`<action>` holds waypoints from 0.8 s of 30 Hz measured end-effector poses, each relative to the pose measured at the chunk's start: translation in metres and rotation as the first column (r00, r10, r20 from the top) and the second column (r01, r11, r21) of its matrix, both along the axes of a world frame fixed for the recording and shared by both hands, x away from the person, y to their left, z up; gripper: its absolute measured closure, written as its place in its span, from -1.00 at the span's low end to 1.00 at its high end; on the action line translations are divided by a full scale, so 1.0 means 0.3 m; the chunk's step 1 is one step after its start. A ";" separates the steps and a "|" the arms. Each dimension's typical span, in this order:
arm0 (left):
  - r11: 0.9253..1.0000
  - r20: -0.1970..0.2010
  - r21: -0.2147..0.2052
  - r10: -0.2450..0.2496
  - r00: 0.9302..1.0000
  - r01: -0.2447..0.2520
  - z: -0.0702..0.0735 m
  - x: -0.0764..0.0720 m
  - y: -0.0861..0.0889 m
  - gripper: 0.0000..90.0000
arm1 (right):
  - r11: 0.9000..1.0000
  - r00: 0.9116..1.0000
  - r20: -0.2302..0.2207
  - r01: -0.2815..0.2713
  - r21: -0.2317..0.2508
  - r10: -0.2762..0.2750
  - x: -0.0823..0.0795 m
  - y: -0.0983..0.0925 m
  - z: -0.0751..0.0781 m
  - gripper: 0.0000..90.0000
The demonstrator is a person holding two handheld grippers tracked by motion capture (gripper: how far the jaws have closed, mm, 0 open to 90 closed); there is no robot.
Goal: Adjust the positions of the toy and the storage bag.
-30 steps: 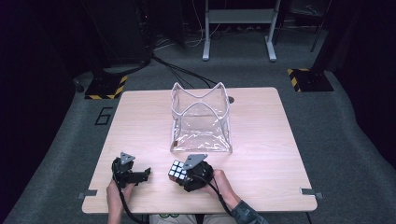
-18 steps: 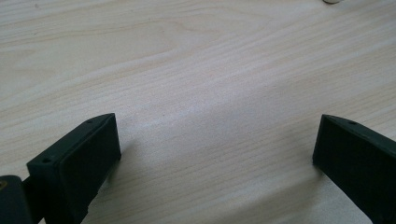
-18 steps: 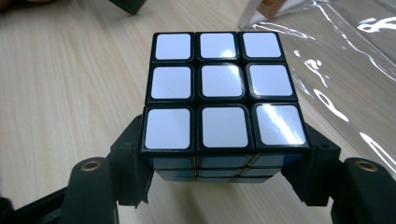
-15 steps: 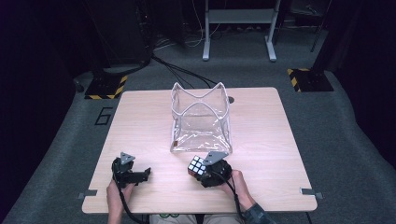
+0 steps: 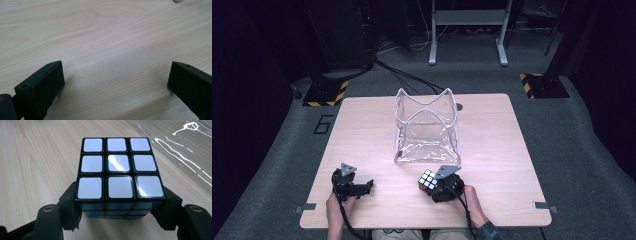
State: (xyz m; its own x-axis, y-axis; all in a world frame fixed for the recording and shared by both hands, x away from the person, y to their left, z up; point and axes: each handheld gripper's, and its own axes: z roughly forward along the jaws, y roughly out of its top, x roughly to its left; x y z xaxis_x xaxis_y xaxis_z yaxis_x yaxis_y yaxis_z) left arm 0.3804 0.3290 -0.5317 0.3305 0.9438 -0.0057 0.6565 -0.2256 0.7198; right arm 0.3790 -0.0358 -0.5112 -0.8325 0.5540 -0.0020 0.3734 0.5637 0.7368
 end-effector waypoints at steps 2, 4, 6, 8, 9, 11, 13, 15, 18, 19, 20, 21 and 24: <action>1.000 0.000 0.000 0.000 1.000 0.000 0.000 0.000 0.000 -0.98 | 1.000 1.000 -0.005 0.003 0.004 -0.003 0.001 -0.002 0.000 -0.26; 1.000 0.000 0.000 0.001 1.000 -0.001 0.000 0.000 0.000 -0.98 | 1.000 1.000 -0.010 0.000 0.006 0.000 0.003 -0.004 0.000 -0.27; 1.000 -0.001 0.001 -0.003 1.000 0.003 0.001 0.001 0.001 -0.98 | 1.000 1.000 -0.024 0.005 0.019 -0.004 0.003 -0.008 0.003 -0.39; 1.000 -0.001 0.001 -0.005 1.000 0.005 0.000 0.001 0.001 -0.98 | 1.000 1.000 -0.024 0.009 0.028 -0.009 0.002 -0.014 0.012 -0.58; 1.000 -0.001 0.001 -0.002 1.000 0.002 0.001 0.001 0.001 -0.98 | 0.999 1.000 -0.027 0.013 0.034 -0.012 0.002 -0.018 0.016 -0.64; 1.000 -0.001 -0.001 0.014 1.000 -0.014 0.000 0.001 -0.001 -0.99 | 0.999 0.999 -0.035 0.017 0.045 -0.015 0.001 -0.028 0.028 -0.68; 0.999 -0.002 -0.002 0.043 0.999 -0.043 0.000 0.000 -0.007 -0.99 | 0.998 0.999 -0.038 0.019 0.052 -0.017 0.001 -0.039 0.041 -0.74; 0.998 -0.003 0.001 0.062 0.998 -0.062 0.001 0.001 -0.011 -1.00 | 0.998 0.999 -0.040 0.026 0.060 -0.024 0.000 -0.054 0.055 -0.81; 0.999 -0.013 0.002 0.052 0.999 -0.052 0.003 0.005 -0.009 -1.00 | 0.996 0.998 -0.043 0.044 0.075 -0.041 0.001 -0.083 0.075 -0.82; 0.999 -0.022 0.009 0.049 0.999 -0.049 0.007 0.009 -0.009 -1.00 | 0.995 0.998 -0.043 0.057 0.077 -0.054 0.000 -0.094 0.081 -0.82; 0.999 -0.038 0.011 0.044 0.998 -0.043 0.010 0.012 -0.009 -1.00 | 0.995 0.997 -0.038 0.064 0.075 -0.061 0.003 -0.106 0.086 -0.82; 0.999 -0.046 0.016 0.035 0.998 -0.034 0.014 0.018 -0.009 -0.99 | 0.994 0.996 -0.043 0.076 0.074 -0.073 0.005 -0.117 0.091 -0.82; 1.000 -0.051 -0.009 0.015 0.999 -0.015 0.025 0.029 -0.013 -1.00 | 0.993 0.994 -0.045 0.099 0.069 -0.096 0.012 -0.150 0.103 -0.82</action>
State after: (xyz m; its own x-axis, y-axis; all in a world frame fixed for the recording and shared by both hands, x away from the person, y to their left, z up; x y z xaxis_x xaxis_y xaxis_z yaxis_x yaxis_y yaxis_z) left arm 0.3892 0.3250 -0.5242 0.3152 0.9485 -0.0312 0.6955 -0.2085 0.6877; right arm 0.3826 -0.0809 -0.4803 -0.7730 0.6301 0.0738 0.4552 0.4698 0.7563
